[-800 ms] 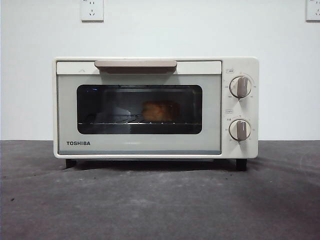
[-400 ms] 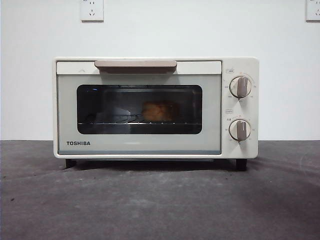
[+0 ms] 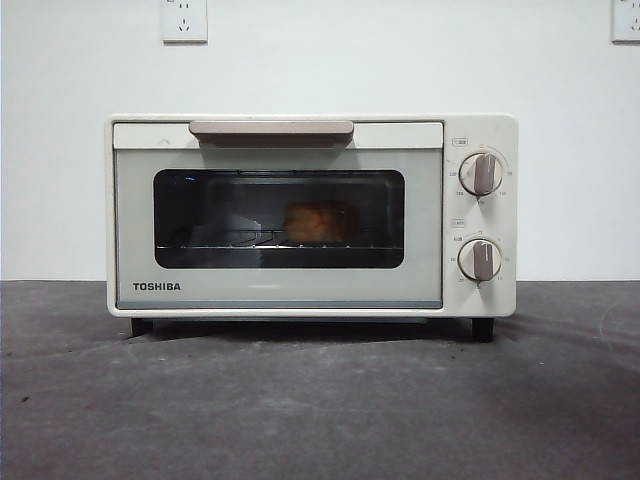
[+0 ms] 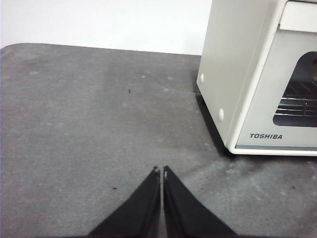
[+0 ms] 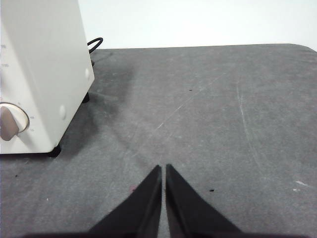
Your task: The left arm flap open the oven, the right arm pick bread and place it into oven, the left arm flap close the oven
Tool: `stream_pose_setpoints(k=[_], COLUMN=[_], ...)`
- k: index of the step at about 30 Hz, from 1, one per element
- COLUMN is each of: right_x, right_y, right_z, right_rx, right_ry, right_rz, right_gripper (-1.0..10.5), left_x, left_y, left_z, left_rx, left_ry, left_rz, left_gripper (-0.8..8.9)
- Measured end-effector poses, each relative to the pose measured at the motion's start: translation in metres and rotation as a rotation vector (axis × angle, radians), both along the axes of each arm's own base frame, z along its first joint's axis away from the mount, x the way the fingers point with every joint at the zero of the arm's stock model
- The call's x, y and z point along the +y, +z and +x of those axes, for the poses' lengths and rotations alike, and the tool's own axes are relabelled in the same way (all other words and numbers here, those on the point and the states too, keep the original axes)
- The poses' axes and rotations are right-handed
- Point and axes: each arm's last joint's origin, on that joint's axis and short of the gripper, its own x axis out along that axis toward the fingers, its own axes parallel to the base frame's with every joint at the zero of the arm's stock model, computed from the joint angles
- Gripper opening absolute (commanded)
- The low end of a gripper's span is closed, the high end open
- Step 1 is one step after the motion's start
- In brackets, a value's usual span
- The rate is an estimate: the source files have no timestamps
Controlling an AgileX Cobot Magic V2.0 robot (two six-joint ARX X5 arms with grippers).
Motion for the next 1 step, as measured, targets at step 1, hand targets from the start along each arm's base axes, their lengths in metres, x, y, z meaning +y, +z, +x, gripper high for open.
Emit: stream_pose_setpoints(k=[1], right_x=[0.0000], right_y=[0.0000], right_z=[0.0000], right_rx=[0.000], right_ry=[0.000], right_rz=[0.000], right_gripper=[0.1], left_x=[0.0000], left_y=[0.0000], left_z=[0.0000], left_rx=[0.000], left_ry=[0.000], left_rz=[0.000], left_gripper=[0.16])
